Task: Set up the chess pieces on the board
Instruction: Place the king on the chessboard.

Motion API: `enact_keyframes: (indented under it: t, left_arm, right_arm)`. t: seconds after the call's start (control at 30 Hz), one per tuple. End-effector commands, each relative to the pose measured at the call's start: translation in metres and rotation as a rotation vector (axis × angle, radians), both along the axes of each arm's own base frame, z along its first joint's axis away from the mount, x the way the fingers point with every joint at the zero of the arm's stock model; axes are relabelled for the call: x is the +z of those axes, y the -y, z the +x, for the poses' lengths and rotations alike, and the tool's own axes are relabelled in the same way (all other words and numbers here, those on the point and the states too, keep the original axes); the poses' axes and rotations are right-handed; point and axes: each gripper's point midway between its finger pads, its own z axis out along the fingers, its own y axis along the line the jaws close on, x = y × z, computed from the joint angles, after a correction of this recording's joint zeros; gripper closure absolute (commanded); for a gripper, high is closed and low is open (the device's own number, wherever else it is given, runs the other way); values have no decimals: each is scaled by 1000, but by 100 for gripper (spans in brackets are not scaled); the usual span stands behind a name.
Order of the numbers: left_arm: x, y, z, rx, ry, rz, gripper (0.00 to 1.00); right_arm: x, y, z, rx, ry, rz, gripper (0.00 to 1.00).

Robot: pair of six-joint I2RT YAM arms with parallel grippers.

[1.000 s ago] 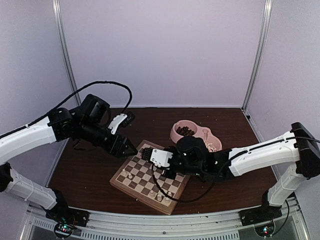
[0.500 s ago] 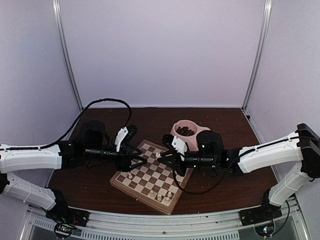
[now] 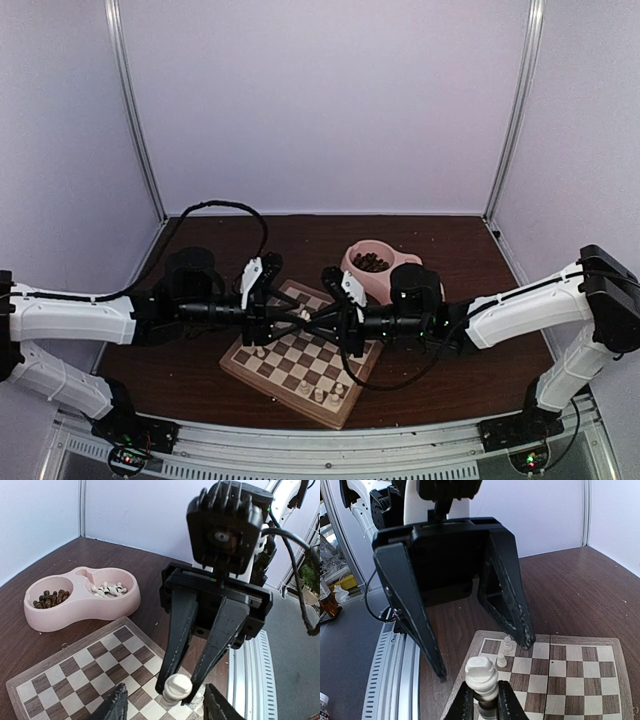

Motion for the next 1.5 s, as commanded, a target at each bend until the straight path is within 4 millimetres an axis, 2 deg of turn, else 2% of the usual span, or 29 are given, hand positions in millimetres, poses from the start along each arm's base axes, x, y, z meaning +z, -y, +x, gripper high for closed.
enact_keyframes:
  t: [0.0,0.13,0.23,0.37,0.47,0.6,0.7,0.77,0.97,1.3,1.47]
  left_arm:
    - [9,10,-3,-43,45,-38,49]
    - [8,15,-4,-58,29,-35,57]
    - [8,16,-6,-64,28,-37,66]
    - [9,16,-6,-64,25,-40,72]
    - [10,17,-7,-70,21,-50,66]
    - [17,16,-9,-70,15,-84,63]
    - [21,12,-9,-53,11,-112,49]
    - [22,10,-8,-39,11,-120,46]
    - [23,11,-8,-36,-7,-128,48]
    - [16,-4,10,114,4,-107,48]
    - [3,-13,24,207,0,-31,47]
  right_arm:
    - [13,-2,-4,24,-16,57,100]
    - [14,-1,-4,22,-9,55,100]
    - [14,-1,-3,21,-5,56,100]
    - [12,-2,-3,20,-5,51,100]
    - [8,-2,-1,10,-5,35,100]
    - [6,-2,0,6,-2,29,100]
    - [5,-2,1,4,0,24,100]
    - [5,-2,1,5,2,24,100]
    - [-3,-4,3,1,3,8,100]
    - [-44,-3,17,0,2,43,100]
    - [-61,0,28,-45,23,1,100]
